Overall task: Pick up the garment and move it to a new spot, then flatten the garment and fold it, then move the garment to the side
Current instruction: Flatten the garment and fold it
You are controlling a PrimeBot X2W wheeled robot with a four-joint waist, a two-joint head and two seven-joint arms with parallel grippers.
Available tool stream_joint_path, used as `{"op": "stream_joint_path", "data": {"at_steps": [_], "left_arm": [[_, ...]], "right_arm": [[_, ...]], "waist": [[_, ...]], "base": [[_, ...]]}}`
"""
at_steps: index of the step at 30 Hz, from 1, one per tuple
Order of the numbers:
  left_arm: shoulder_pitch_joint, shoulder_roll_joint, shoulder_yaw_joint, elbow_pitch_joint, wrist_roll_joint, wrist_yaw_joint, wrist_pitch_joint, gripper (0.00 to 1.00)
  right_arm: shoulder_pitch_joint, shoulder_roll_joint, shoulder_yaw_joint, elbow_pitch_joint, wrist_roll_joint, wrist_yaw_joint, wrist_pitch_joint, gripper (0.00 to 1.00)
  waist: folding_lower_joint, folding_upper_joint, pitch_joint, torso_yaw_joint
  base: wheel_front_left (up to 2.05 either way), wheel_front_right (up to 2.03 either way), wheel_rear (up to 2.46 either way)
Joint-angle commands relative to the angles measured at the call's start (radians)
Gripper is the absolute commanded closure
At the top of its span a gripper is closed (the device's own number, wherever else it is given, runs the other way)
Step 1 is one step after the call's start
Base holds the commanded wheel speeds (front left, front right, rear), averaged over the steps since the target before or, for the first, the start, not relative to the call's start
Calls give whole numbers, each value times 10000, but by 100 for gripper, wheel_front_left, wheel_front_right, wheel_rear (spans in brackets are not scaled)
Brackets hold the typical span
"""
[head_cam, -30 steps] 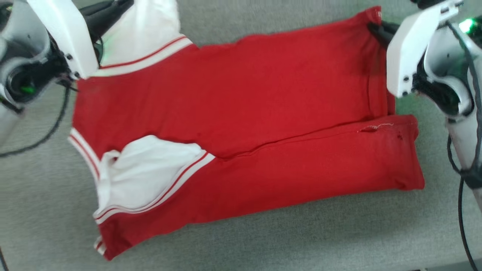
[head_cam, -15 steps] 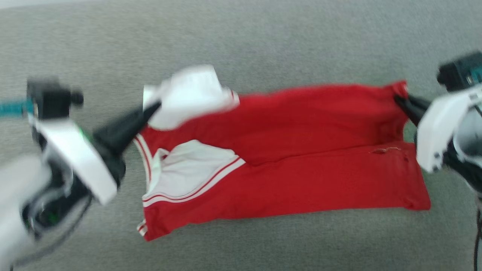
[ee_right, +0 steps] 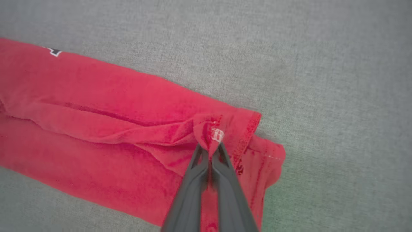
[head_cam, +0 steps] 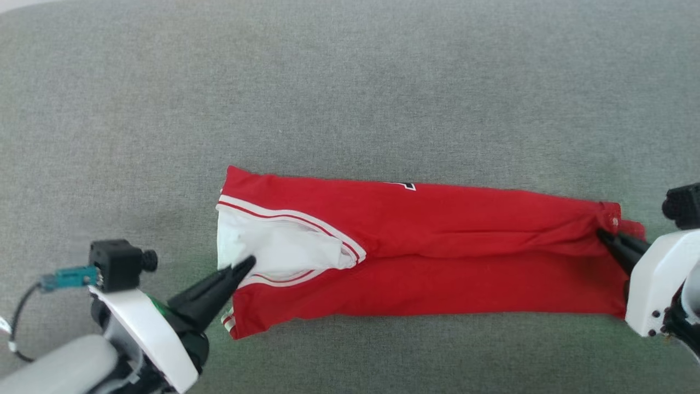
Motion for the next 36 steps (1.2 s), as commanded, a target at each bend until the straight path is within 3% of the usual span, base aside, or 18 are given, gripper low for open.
{"op": "stream_joint_path", "data": {"at_steps": [1,8,9,11,12,14,24,32,36], "left_arm": [[203,-170,80,120,57,-22,-44,100],[29,-895,-142,1025,539,-22,-47,100],[7,-916,-180,1129,604,-22,-47,97],[18,-1042,-102,1271,704,-22,-47,74],[82,-1079,-6,1341,768,-22,-47,57],[275,-1134,230,1481,999,-22,-48,0],[2085,-2485,2827,1829,2368,-22,-34,0],[3533,-4550,5628,2362,4723,-10,-33,0],[4031,-5273,6719,2408,5869,-8,-35,0]], "right_arm": [[58,49,4,39,-73,-8,35,100],[-255,327,86,742,-240,-6,-204,100],[-311,349,81,765,-275,-6,-270,94],[-350,345,19,781,-300,-6,-382,9],[-339,335,-30,768,-307,-6,-385,0],[-218,371,-218,687,-157,-6,-310,0],[666,320,-1574,990,20,-6,824,0],[480,493,-2024,2124,-70,-6,1143,0],[222,638,-1953,2646,-166,-6,1268,0]], "waist": [[0,-1,70,8],[0,-1,285,21],[0,-1,279,16],[0,-1,246,24],[0,-1,204,40],[0,-1,101,98],[0,-1,-405,769],[0,-1,-582,1403],[0,-1,-590,1606]], "base": [[0,0,0],[0,0,0],[0,0,0],[0,0,0],[0,0,0],[0,0,0],[0,0,0],[0,0,0],[0,0,0]]}}
